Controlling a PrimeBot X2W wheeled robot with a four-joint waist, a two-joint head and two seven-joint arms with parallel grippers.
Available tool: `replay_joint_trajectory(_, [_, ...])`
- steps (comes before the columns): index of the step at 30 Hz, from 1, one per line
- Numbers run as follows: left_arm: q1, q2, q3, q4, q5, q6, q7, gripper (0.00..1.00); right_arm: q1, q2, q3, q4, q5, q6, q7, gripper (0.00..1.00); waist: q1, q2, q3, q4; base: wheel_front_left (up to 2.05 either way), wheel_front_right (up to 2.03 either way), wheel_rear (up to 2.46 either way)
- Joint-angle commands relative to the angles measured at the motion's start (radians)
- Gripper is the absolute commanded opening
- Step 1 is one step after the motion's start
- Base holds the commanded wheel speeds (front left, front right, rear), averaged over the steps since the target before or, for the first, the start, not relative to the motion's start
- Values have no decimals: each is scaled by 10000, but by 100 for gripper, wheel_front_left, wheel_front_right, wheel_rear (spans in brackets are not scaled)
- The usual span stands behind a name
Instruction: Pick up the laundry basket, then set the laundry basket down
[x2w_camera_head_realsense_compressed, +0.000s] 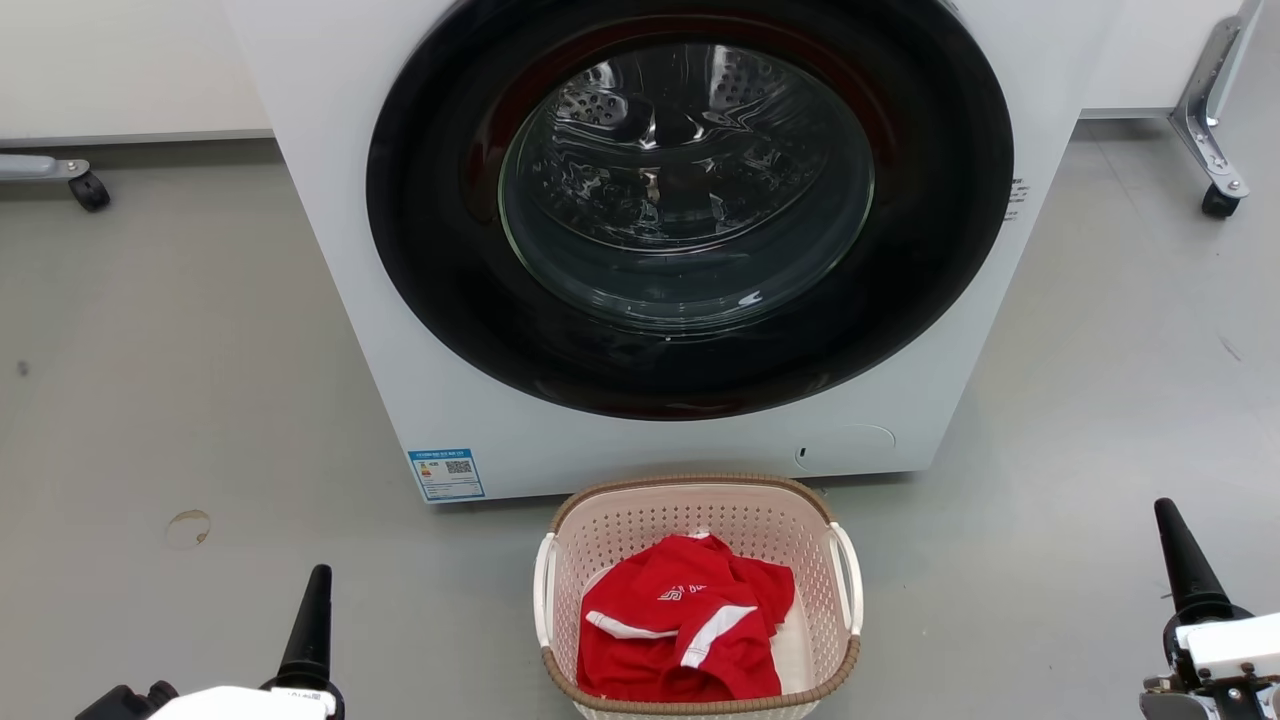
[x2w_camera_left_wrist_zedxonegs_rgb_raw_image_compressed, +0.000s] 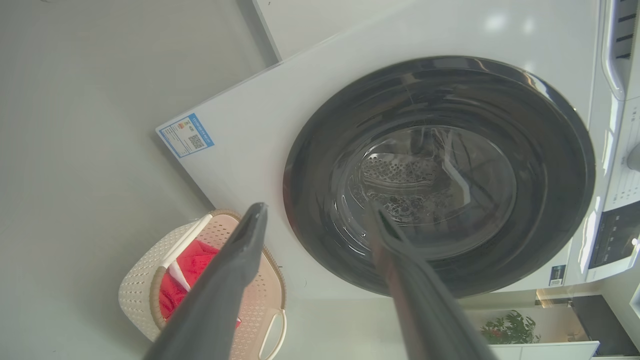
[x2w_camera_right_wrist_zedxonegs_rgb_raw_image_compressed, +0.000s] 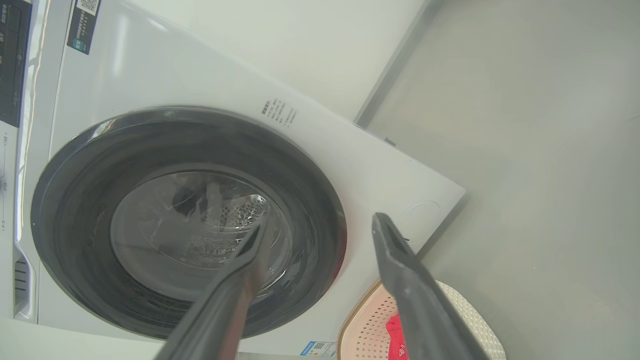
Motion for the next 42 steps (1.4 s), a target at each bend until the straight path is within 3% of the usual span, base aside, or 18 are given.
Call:
replay_joint_trajectory(1, [-149,160,7,-339,336,69,-69,100,-475,-301,48,-278,-355,19,-155,100,-1,-1,-3,2,0,0,0])
replay_joint_trajectory(42, [116,920,-1013,-1154,4859,1073,-947,100,-622,-308,876,-454,-5175,38,-1359,100,-1,-1,-111,27,0,0,0])
